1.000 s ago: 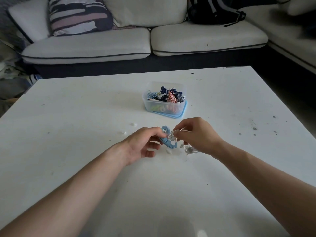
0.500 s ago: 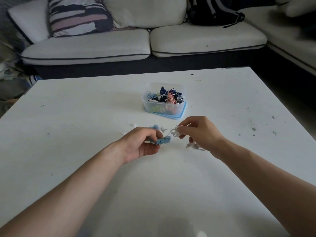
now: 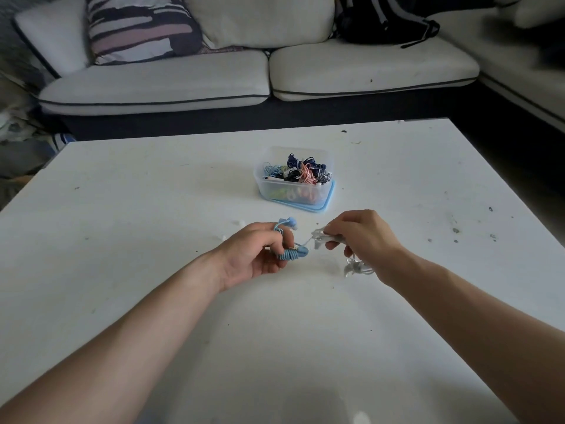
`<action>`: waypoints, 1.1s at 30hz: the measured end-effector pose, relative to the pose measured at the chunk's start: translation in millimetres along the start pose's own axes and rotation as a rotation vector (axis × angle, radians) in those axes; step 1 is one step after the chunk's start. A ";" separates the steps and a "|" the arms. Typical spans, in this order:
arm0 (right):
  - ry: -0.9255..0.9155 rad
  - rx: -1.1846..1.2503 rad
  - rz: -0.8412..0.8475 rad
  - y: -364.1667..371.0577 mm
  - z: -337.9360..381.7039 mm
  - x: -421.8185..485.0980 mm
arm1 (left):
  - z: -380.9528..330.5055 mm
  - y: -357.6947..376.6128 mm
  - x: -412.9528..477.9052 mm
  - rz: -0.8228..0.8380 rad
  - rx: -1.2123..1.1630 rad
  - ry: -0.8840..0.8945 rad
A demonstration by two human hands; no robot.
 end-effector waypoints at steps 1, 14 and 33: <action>-0.049 0.046 0.003 0.9 4.8 -0.8 | 1.8 -1.3 0.3 -0.014 0.000 -0.014; -0.164 0.137 0.178 22.0 16.3 0.0 | -1.4 -5.1 0.7 -0.084 0.033 0.032; -0.043 0.065 0.319 31.2 11.2 -3.4 | -4.0 0.2 -2.1 -0.116 0.041 0.119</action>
Point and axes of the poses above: each hand's wrist, its own x-axis towards the middle knuckle, its own y-axis out of the palm, z = x × y, the point moved 9 cm from there along x, towards the middle knuckle, and after that the axes turned 12 degrees about z, right-handed, at the moved point
